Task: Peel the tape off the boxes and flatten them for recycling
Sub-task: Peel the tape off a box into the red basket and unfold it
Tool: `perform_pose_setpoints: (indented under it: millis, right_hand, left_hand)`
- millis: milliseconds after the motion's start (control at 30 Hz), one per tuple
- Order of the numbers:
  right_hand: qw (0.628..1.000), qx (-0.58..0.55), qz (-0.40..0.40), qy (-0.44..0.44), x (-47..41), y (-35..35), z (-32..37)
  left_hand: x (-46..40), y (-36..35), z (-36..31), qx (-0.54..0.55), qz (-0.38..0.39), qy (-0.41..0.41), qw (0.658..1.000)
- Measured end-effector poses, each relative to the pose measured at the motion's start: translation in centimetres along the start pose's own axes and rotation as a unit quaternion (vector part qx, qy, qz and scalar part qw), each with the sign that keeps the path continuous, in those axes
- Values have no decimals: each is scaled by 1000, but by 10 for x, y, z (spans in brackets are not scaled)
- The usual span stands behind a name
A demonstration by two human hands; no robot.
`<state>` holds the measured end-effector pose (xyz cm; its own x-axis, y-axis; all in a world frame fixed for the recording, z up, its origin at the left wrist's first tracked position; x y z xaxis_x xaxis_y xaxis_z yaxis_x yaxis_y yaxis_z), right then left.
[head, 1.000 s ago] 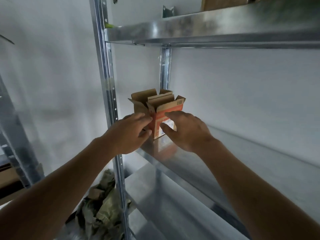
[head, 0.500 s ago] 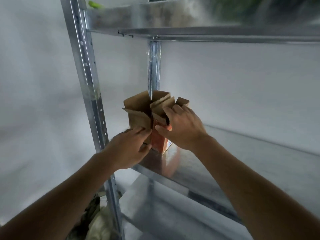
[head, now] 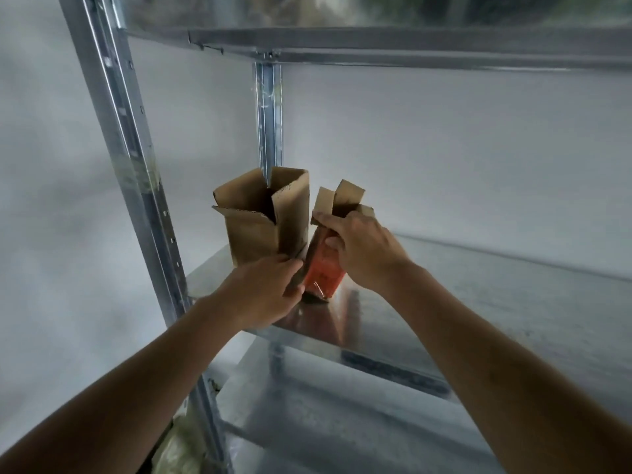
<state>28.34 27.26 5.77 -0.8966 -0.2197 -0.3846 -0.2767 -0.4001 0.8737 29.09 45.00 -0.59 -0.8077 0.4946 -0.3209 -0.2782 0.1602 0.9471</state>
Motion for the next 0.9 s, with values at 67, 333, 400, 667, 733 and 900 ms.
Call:
perform_pose_setpoints:
  millis: [67,333,400,667,733,900]
  right_hand:
    - [1000,-10,-27,-1,9,4,-5]
    - [971,-125,-173,-104,62,42,-51]
    - [947,-176,-226,-144,79,56,-69]
    - [883,-309,-293,-198,165,103,-144]
    - [856,-366,-311,-191,194,116,-160]
    - [780,-491,-311,-232,265,146,-209]
  left_hand:
    - [-5,-5,-7,7,5,-1,1000]
    - [-44,-10,-62,136,34,-28,990]
    - [-54,-8,-84,205,30,-25,978]
    - [-77,4,-209,537,11,47,842]
    - [-79,8,-243,598,-4,81,798]
    - [-85,20,-339,653,-33,62,754]
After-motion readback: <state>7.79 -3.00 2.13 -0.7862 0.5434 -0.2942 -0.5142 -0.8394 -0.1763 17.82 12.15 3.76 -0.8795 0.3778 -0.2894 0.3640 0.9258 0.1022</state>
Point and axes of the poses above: each hand's wrist, its own x-axis away from the middle knuckle, its own y-axis out of the back of the hand, z = x × y, the point moved 3 cm from there along -x, towards the middle knuckle, and after that the axes turned 3 degrees about -x, right-handed, at the moved point
